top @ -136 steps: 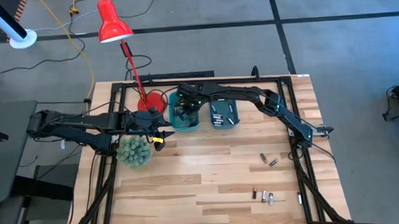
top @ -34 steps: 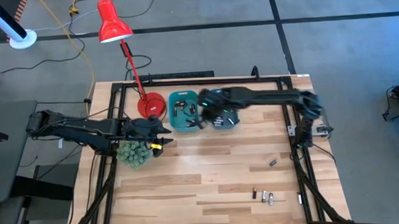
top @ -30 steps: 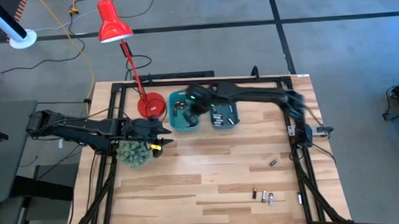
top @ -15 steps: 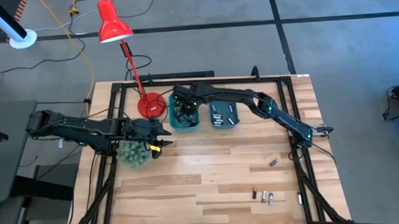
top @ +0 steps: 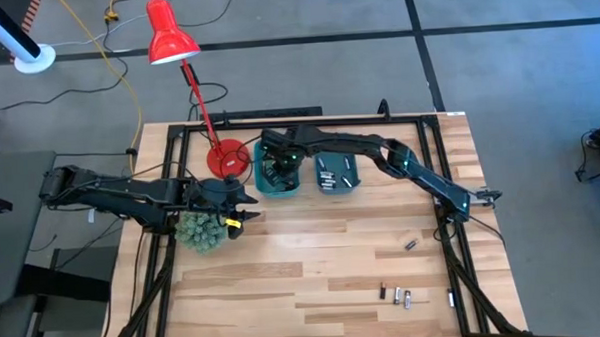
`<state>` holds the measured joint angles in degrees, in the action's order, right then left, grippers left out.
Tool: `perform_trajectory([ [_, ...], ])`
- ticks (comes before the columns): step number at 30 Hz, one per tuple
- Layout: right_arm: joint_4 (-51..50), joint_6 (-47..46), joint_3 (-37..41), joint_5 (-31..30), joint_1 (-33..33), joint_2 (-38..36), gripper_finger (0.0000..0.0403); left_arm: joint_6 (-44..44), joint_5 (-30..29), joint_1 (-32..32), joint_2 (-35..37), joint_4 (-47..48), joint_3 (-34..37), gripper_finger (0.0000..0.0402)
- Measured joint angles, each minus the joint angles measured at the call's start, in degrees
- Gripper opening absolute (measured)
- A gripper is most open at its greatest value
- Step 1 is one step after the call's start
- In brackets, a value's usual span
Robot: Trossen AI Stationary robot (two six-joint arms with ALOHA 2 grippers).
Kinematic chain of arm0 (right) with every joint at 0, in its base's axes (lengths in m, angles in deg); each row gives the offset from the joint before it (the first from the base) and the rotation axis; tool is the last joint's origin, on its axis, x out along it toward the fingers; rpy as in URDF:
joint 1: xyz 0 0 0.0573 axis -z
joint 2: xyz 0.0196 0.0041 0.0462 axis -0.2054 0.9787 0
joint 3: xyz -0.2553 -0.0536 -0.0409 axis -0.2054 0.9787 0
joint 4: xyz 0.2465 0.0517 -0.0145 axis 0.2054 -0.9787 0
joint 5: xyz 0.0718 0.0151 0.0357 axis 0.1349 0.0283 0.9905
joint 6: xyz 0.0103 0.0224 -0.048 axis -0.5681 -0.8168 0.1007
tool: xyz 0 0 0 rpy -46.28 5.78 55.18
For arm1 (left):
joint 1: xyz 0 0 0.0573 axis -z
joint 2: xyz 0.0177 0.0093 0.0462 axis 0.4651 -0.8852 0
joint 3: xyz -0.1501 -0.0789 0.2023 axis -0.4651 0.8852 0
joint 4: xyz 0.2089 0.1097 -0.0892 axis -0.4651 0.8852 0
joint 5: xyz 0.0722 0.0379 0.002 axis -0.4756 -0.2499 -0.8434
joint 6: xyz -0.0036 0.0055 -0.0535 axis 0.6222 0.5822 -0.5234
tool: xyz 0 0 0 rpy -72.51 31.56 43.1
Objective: Sort batteries
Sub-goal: Put the black battery into the green bin
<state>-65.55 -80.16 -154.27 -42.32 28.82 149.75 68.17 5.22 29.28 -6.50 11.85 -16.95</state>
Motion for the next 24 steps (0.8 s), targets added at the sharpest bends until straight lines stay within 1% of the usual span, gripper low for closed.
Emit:
perform_trajectory([
  [3, -2.8, 0.1, 0.0, 0.6, 0.0, -1.8, 0.0124, -0.1, 0.0, 0.0, 0.0, 0.1, 0.0, 0.0183],
  [8, -8.1, 0.5, 0.0, 0.4, -0.5, -7.7, 0.0121, -0.1, -0.1, 0.0, 0.0, 0.1, 0.0, 0.0183],
  [11, -11.6, 1.3, 0.4, -2.3, -1.6, -11.8, 0.0119, 0.2, -0.3, -0.6, 0.0, 0.0, 0.0, 0.0183],
  [13, -13.8, 0.9, 2.6, -3.9, -2.3, -14.9, 0.0119, 0.3, -0.4, -1.1, 0.0, -0.3, 0.0, 0.0183],
  [15, -15.5, -1.1, 7.0, -5.9, -3.1, -18.0, 0.0118, 0.8, -0.4, -1.5, 0.0, -0.2, 0.0, 0.0183],
  [17, -15.3, -3.8, 13.5, -7.3, -3.9, -21.4, 0.0118, 1.7, -0.4, -2.0, 0.0, -0.3, 0.0, 0.0183],
  [21, -10.4, -11.8, 29.6, -7.6, -5.7, -30.2, 0.0118, 3.0, -0.4, -3.0, 0.0, -0.3, 0.0, 0.0183],
  [24, -6.1, -20.4, 42.0, -7.6, -7.8, -37.9, 0.0118, 3.3, -0.4, -3.9, 0.0, -0.5, 0.0, 0.0183],
])
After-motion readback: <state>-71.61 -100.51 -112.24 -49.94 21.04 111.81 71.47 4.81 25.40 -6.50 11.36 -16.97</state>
